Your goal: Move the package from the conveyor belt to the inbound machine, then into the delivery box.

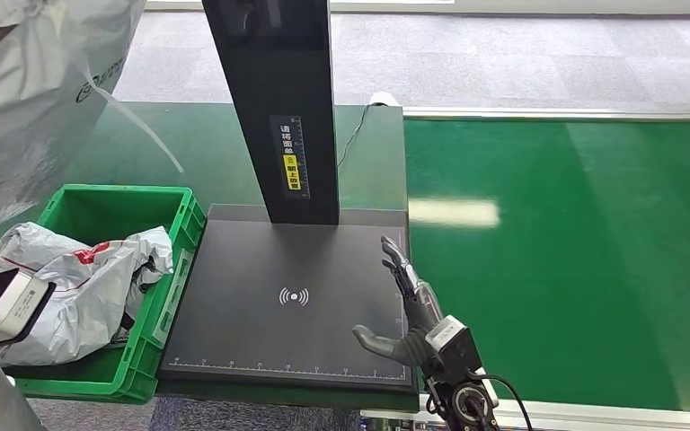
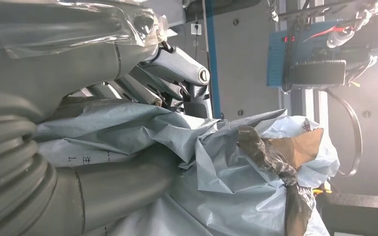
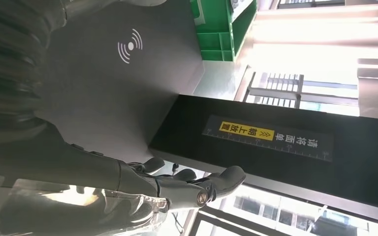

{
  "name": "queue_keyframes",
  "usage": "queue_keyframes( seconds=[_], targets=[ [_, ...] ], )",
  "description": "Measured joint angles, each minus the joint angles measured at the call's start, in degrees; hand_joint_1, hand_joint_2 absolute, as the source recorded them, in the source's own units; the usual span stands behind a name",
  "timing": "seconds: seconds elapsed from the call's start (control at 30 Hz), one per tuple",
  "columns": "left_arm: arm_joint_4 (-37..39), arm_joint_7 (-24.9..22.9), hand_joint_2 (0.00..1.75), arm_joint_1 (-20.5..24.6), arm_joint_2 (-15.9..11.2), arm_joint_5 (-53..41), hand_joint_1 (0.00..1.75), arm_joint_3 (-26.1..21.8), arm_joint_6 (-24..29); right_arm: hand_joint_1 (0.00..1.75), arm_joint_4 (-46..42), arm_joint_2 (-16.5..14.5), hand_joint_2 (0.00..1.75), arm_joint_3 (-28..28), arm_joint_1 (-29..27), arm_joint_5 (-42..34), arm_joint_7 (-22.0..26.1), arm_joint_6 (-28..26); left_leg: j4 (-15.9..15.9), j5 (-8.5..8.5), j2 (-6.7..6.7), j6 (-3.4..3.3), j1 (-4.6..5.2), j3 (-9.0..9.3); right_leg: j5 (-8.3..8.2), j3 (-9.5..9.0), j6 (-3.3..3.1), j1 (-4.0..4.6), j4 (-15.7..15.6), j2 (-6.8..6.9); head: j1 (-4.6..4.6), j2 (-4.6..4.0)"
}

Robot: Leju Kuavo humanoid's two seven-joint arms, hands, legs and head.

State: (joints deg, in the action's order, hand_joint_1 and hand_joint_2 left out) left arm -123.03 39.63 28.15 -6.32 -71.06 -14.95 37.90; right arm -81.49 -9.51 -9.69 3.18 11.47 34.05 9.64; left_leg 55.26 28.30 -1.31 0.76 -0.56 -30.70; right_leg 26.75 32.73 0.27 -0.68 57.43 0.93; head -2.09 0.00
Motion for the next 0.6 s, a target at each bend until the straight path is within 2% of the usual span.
queue_keyframes(
  seconds=[0.37,0.6],
  targets=[
    [0.81,0.0,1.75,0.93,0.07,-1.75,1.75,-0.71,-0.01,0.0,0.34,0.0,1.75,-0.49,0.12,-0.22,-0.01,-0.82,0.0,0.0,0.0,0.0,0.0,0.0,0.0,0.01,0.0,0.0,0.0,0.0,0.01,0.0],
    [8.54,-0.19,1.75,1.2,-0.36,-6.7,1.75,-6.25,-0.02,0.0,0.24,0.01,1.75,-0.46,-0.7,0.61,-0.44,-1.66,0.0,-0.01,0.0,0.01,-0.01,0.02,0.0,0.01,0.0,0.01,0.0,0.0,0.01,0.0]
  ],
)
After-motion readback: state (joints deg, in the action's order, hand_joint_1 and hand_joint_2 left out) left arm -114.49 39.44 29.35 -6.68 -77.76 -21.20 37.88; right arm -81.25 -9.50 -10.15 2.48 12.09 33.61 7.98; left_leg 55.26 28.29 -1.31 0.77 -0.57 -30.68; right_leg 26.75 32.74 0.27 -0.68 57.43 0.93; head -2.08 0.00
